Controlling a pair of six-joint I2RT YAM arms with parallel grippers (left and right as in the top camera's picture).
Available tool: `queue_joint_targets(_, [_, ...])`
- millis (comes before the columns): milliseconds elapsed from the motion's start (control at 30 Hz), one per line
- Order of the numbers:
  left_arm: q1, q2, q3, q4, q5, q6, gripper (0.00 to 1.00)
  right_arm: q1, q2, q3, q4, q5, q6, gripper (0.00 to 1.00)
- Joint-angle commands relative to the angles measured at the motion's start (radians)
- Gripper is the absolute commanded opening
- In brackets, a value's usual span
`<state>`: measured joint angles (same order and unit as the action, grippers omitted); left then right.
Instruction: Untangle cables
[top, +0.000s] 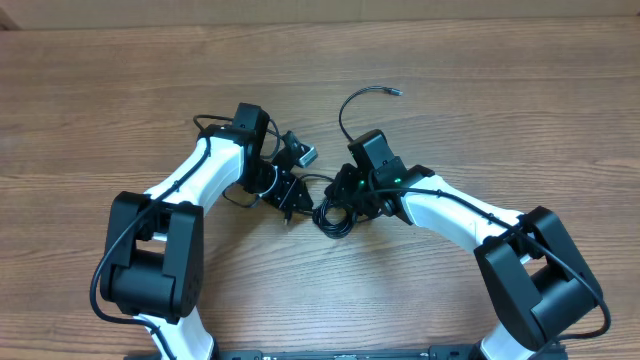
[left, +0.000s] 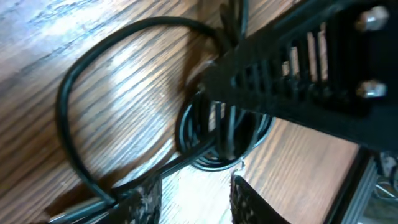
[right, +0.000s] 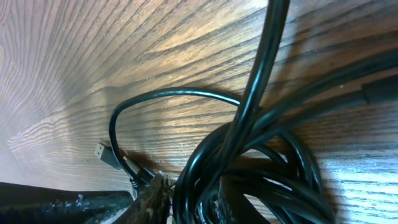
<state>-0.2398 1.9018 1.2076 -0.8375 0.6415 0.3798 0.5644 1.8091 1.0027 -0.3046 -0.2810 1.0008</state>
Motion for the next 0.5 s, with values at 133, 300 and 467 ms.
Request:
queue_joint_targets(133, [-0.048,-0.024,-0.001,0.023,0.058,-0.059,0.34,-0.040,0.000,-0.002,0.040,-0.037,-0.003,0.60])
queue_joint_targets(300, [-0.083,-0.024,-0.002,0.098,0.054,-0.142,0.29,-0.140,0.000,-0.002,0.003,-0.222,-0.117,0.55])
queue_joint_targets(467, [-0.103,-0.024,-0.002,0.103,-0.021,-0.142,0.25,-0.151,0.000,-0.002,-0.063,-0.236,-0.120,0.54])
